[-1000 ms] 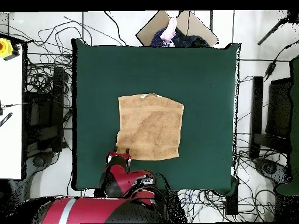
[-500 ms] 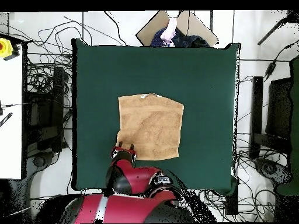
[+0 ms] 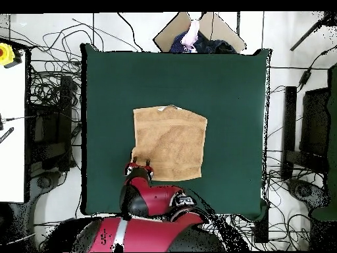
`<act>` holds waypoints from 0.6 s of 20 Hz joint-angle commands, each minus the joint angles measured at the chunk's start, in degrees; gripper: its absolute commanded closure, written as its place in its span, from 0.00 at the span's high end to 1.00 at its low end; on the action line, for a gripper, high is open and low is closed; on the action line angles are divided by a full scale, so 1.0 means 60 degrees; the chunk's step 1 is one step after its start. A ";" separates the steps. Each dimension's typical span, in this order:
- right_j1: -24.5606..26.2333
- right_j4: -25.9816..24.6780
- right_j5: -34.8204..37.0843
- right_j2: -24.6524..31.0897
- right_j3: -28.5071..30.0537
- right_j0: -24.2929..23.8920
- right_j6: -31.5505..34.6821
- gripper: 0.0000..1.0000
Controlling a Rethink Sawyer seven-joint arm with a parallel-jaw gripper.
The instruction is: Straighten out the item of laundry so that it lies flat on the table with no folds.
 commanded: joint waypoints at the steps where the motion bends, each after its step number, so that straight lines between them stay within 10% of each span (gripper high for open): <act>1: -0.0019 0.0422 0.0522 -0.0030 -0.1606 0.0766 0.0460 1.00; 12: 0.0338 0.0119 0.1604 0.0304 -0.2267 0.0586 0.0394 1.00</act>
